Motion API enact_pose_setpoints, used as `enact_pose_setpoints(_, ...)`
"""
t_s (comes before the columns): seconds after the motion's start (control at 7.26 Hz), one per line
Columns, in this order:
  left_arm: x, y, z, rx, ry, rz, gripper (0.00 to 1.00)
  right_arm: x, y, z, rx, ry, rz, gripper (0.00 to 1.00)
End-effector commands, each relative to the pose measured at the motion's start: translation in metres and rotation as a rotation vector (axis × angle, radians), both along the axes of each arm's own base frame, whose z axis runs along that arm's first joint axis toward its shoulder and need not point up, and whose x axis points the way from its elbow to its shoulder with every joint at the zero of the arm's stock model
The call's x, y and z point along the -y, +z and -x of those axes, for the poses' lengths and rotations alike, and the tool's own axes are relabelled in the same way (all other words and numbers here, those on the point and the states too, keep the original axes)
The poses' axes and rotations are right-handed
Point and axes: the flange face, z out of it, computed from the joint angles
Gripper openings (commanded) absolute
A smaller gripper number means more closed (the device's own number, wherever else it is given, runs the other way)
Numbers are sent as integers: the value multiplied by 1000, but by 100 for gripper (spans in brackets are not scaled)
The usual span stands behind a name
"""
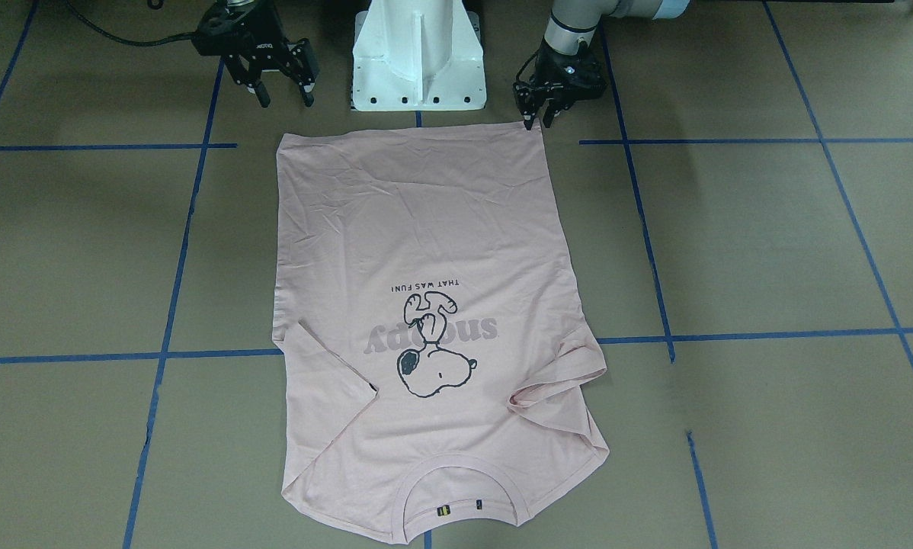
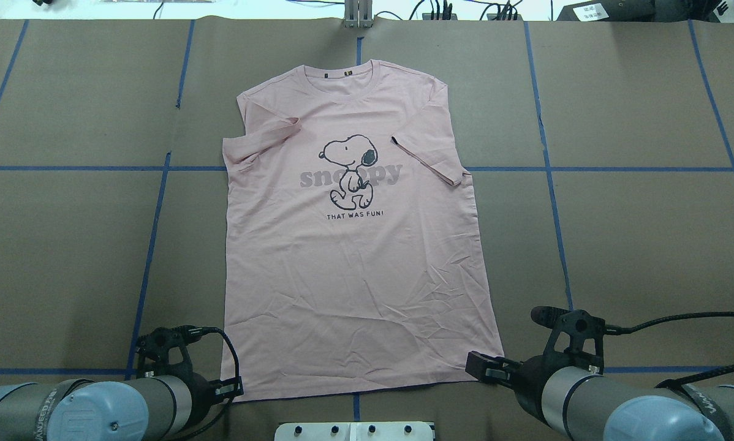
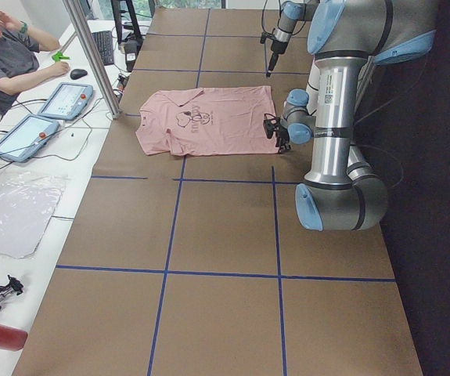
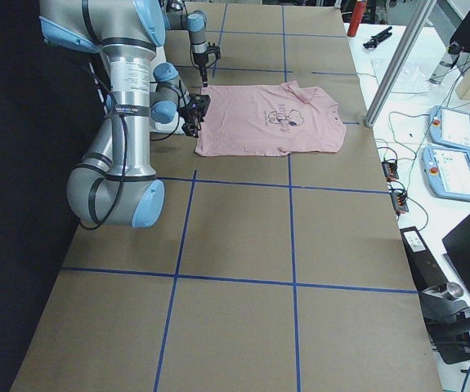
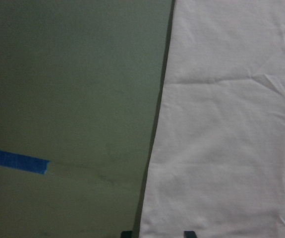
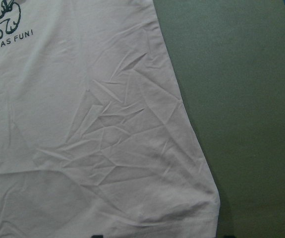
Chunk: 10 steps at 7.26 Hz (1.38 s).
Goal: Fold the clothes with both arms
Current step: 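Pinch the hem corners with both grippers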
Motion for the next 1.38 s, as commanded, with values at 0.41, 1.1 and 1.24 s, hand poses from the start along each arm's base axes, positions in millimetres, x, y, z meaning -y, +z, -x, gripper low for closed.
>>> enact_pose_setpoints(0.41, 0, -3, -8, -6, 1, 1, 35, 0, 0, 0, 0, 0, 0, 85)
enact_pose_setpoints(1.1, 1, -6, -8, -12, 2, 1, 24, 0, 2, 1, -5, 0, 0, 85)
enact_pose_setpoints(1.24, 1, -7, -8, -13, 2, 1, 24, -1, 2, 2, -6, -2, 0, 85)
